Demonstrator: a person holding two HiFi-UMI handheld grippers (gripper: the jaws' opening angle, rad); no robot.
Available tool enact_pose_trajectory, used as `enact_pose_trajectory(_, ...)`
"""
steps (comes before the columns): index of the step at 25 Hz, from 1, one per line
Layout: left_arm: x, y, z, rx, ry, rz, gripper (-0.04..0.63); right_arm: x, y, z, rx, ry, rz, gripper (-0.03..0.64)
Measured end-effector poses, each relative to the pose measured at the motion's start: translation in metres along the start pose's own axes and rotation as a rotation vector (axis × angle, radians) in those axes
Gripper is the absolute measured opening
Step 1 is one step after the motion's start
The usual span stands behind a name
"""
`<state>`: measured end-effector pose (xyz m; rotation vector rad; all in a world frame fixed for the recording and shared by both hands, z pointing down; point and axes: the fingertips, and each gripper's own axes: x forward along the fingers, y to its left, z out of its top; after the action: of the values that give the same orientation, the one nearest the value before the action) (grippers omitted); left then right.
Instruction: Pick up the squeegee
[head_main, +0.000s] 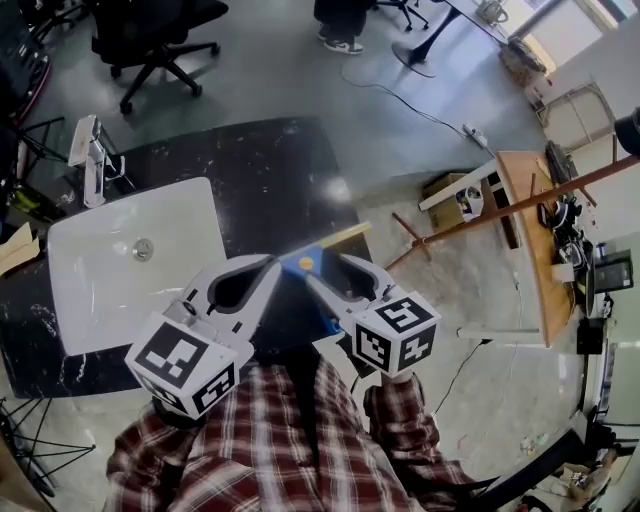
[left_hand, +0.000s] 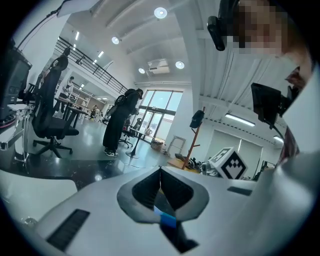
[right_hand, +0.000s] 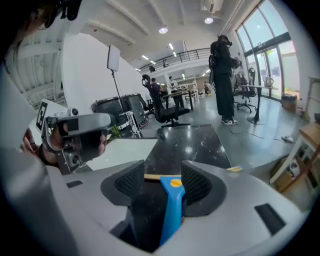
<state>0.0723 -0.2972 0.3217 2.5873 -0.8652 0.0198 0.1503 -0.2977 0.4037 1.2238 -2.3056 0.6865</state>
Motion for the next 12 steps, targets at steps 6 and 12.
enact_pose_trajectory(6,-0.002,0.012,-0.01,-0.049,0.004,-0.005,0.011,0.027,-0.014,-0.062,-0.003,0.223,-0.077,0.218)
enact_pose_trajectory(12,-0.004,0.02,-0.02,-0.083,0.014,-0.004,0.011,0.042,-0.027,-0.093,-0.016,0.336,-0.134,0.218)
